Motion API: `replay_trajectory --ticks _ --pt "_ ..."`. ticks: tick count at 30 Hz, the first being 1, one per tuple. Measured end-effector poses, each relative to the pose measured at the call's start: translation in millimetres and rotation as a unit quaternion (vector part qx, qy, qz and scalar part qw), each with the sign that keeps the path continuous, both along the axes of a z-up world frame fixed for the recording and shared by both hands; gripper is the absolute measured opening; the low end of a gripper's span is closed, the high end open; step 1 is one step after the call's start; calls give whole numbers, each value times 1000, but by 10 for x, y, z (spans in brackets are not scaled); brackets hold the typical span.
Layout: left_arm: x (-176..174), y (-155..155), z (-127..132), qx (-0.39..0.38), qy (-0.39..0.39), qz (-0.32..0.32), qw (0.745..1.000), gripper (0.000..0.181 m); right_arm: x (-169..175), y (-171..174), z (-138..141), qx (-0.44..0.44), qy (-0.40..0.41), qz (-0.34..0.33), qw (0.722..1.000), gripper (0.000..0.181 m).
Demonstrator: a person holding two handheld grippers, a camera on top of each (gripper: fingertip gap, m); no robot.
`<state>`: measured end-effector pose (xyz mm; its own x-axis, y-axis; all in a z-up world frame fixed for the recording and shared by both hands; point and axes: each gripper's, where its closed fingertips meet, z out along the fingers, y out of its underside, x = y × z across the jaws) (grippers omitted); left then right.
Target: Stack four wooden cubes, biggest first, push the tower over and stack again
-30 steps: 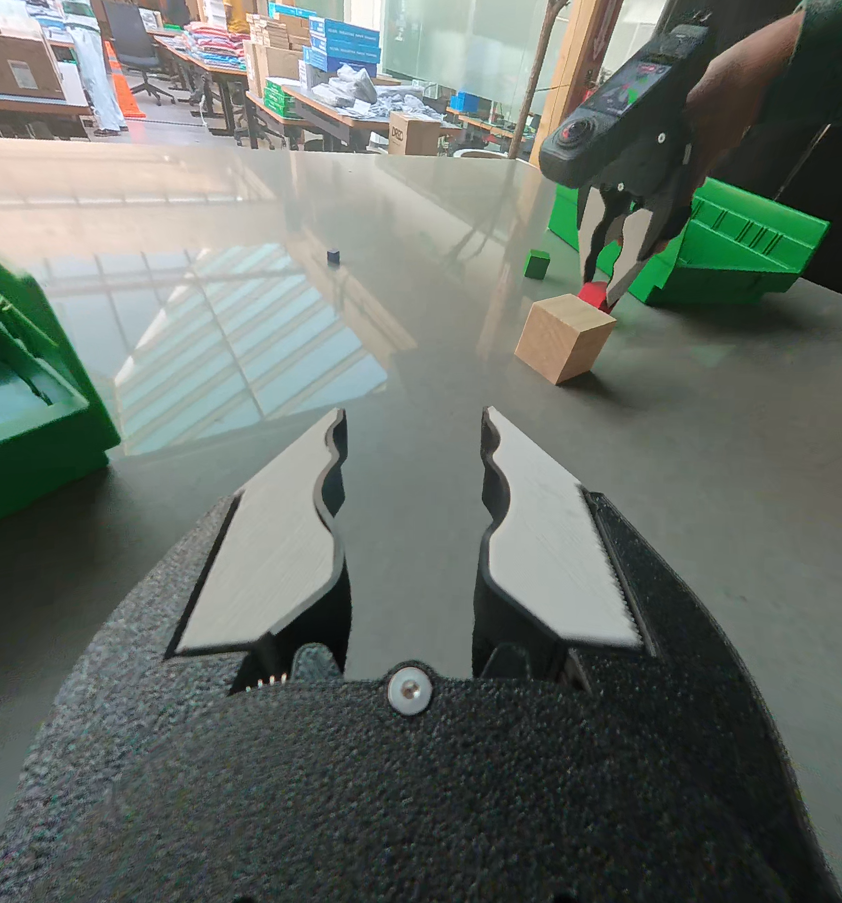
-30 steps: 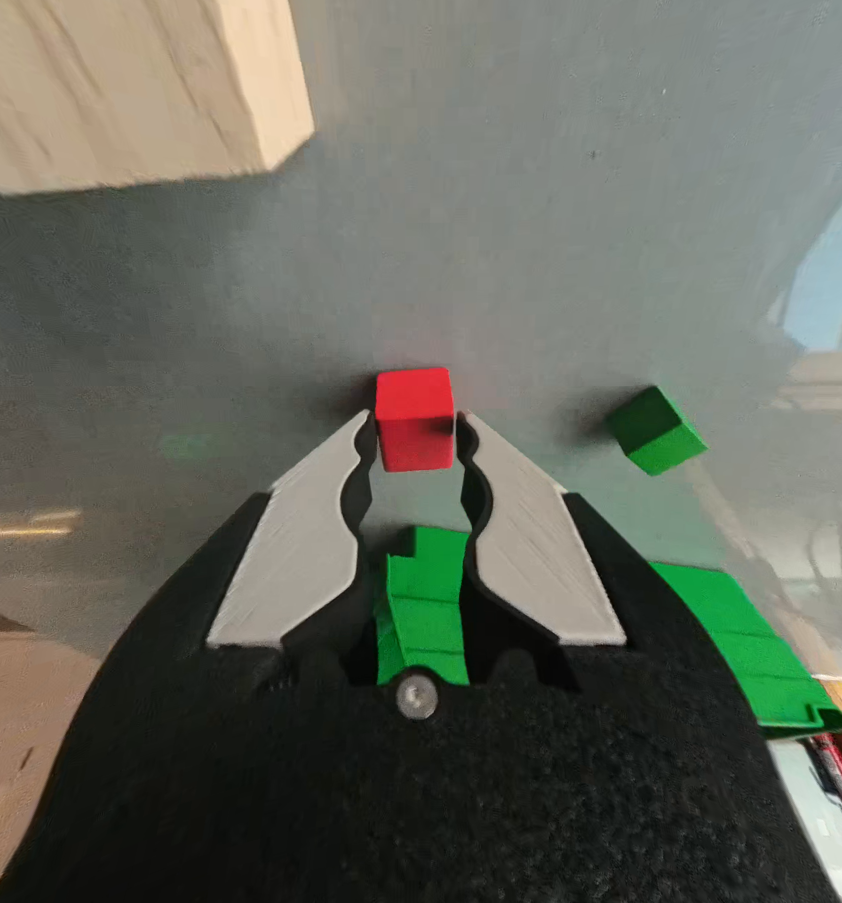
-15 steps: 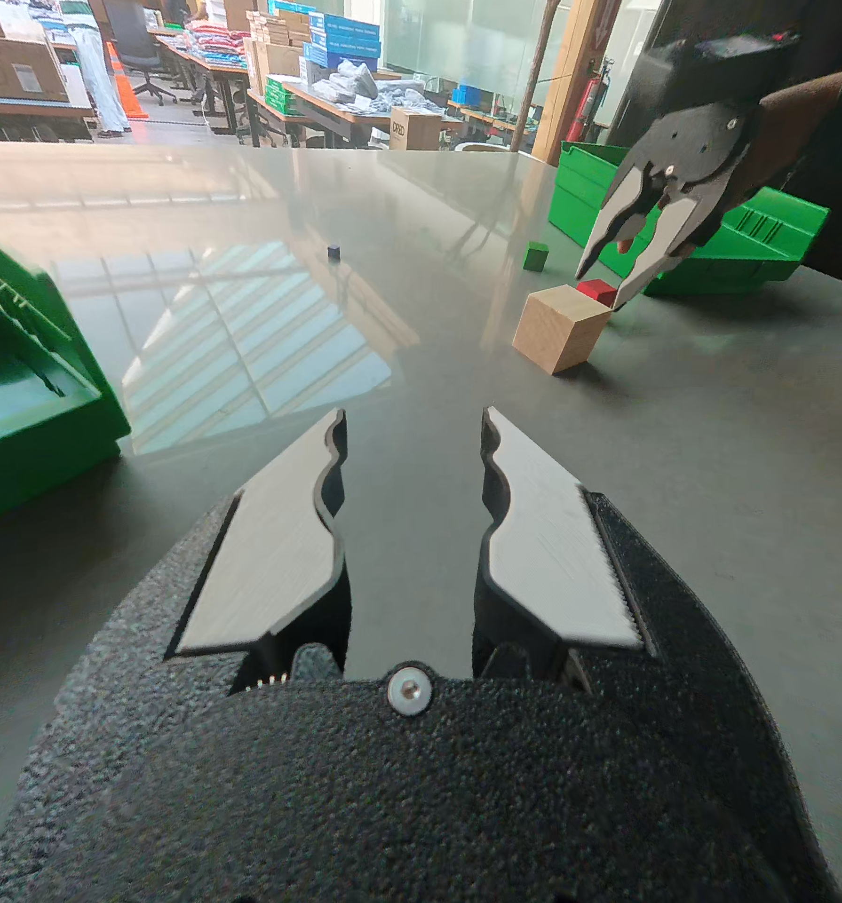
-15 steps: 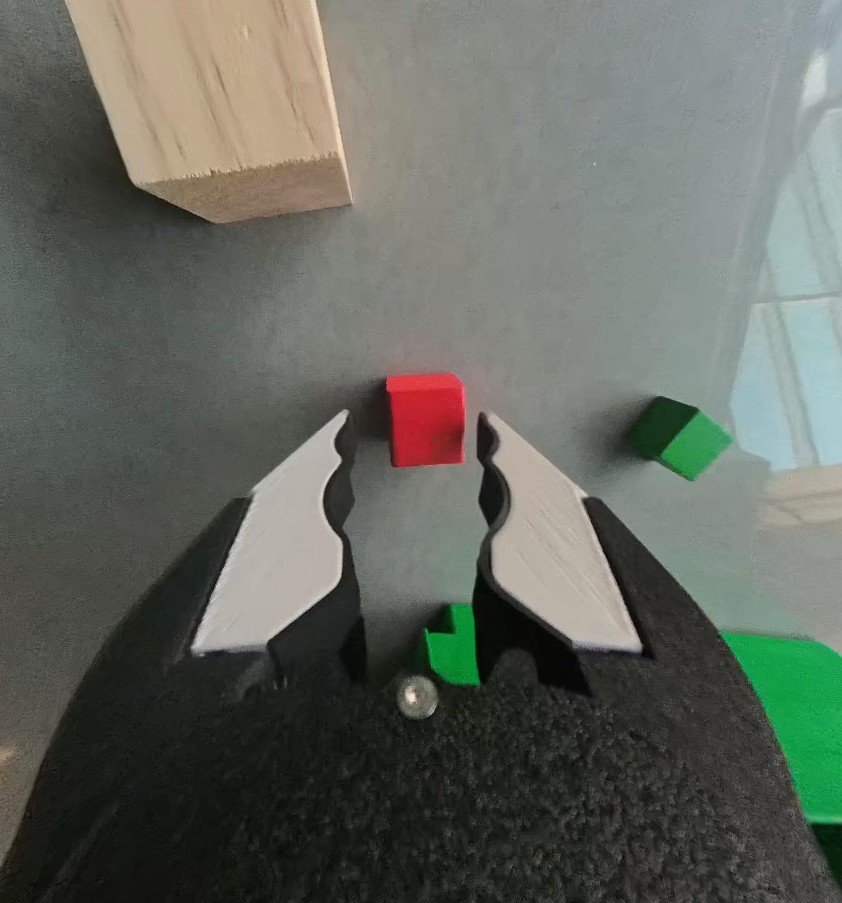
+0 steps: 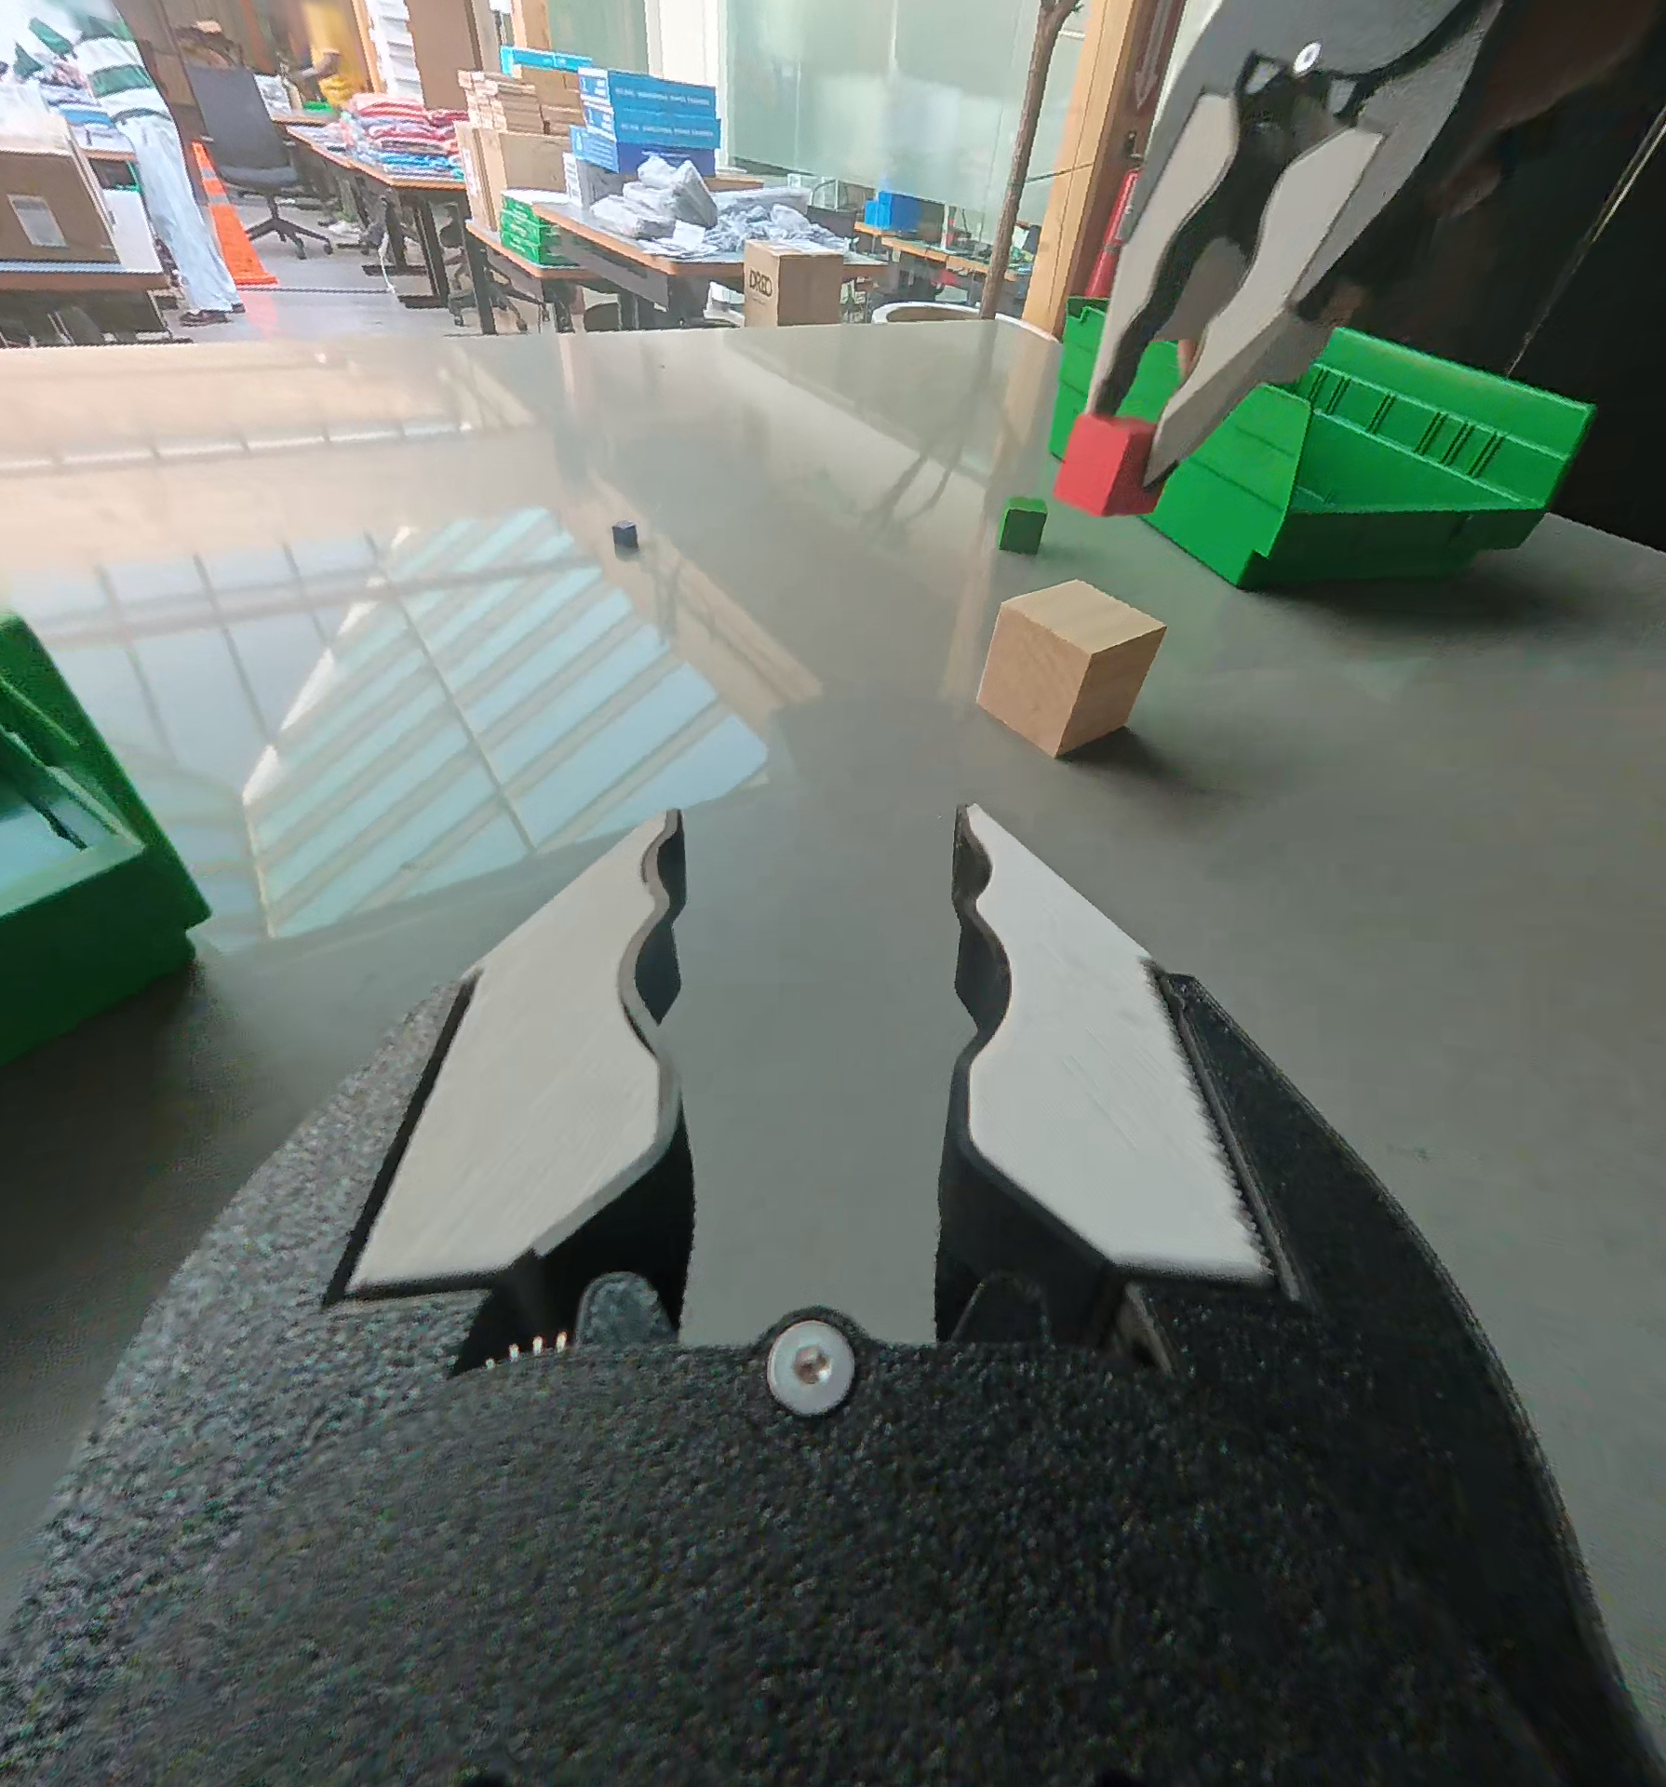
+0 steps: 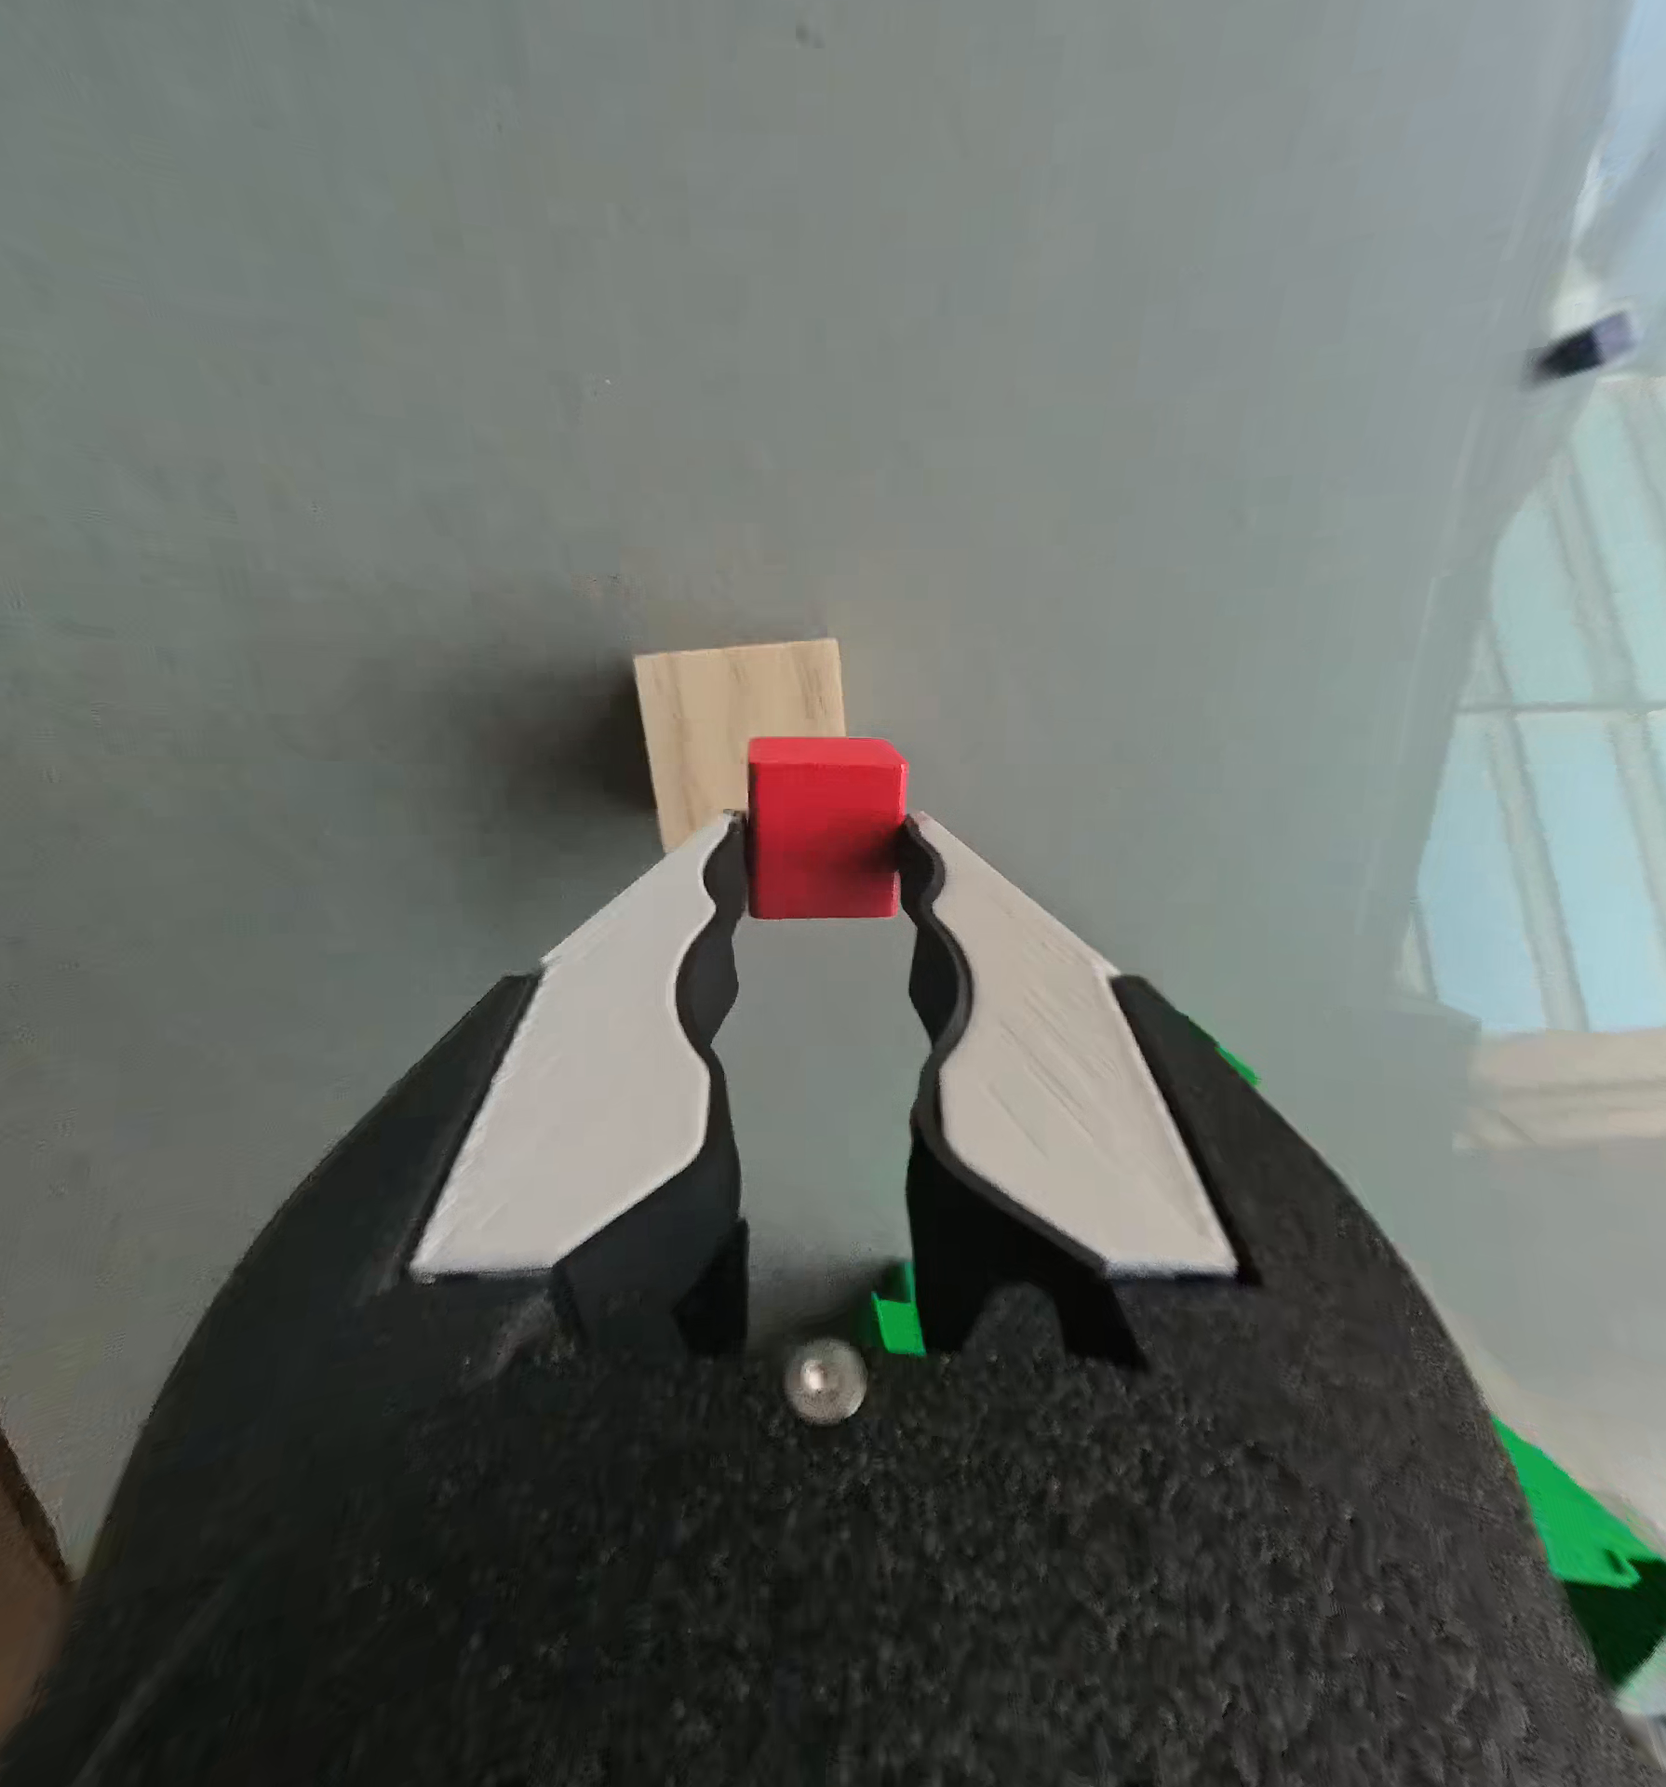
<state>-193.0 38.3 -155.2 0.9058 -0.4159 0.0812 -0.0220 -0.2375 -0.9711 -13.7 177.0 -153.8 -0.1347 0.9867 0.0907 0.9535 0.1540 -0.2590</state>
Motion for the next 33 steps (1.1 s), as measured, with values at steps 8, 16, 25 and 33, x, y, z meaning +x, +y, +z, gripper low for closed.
replay_trajectory --ticks 8,16,25,33 --pt "-52 -133 -36 -3 22 11 1000 59 -82 -154 -282 -13 -28 37 999 31" --pt "-29 -138 -76 -9 26 8 1000 60 -104 -160 -301 -5 -35 39 999 31" --pt "-12 -134 -97 -11 26 5 1000 60 -89 -169 -309 9 -41 37 998 31" --pt "-25 -138 -99 -11 26 5 1000 60 -80 -176 -310 24 -44 36 998 31"
